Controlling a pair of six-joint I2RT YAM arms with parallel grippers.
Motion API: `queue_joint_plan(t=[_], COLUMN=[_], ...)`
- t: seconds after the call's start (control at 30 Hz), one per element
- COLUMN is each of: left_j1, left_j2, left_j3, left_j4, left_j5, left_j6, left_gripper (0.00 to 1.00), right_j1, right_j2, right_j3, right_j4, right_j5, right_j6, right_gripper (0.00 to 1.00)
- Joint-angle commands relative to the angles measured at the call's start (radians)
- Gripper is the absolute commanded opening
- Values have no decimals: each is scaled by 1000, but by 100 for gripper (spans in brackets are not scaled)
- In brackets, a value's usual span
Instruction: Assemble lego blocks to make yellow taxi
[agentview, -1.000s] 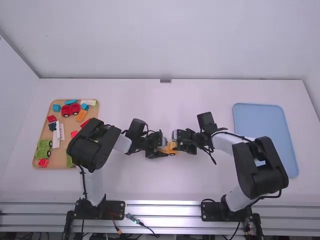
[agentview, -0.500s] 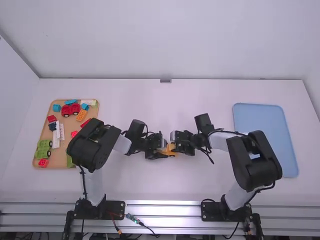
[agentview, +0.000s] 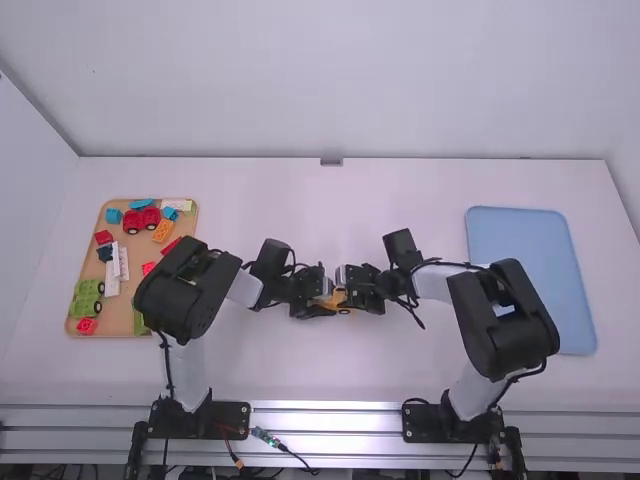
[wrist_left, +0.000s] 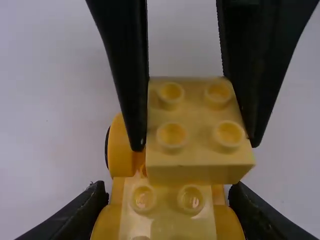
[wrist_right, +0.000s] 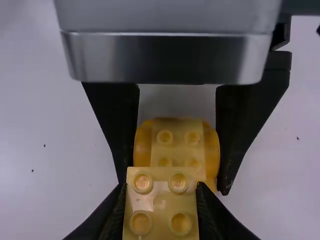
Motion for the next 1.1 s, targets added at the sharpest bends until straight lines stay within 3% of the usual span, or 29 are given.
queue_joint_plan(t=[0.0, 0.53, 0.83, 1.07], left_j1=[3, 3, 3, 3], left_j2=[8, 8, 8, 8], left_j3=[-13, -13, -13, -13], left_j4=[-4, -24, -24, -23], left_j5=[11, 10, 11, 11], left_j6=[23, 23, 23, 23], left_gripper=[55, 52, 52, 52], right_j1=[1, -16, -59, -26], right_j2=[19, 19, 19, 19], right_j3=[0, 0, 0, 0], right_j4=[-6, -2, -24, -13], right_j5=[1, 79, -5, 7], right_j6=[5, 52, -3, 3], right_gripper=[6, 4, 4, 4])
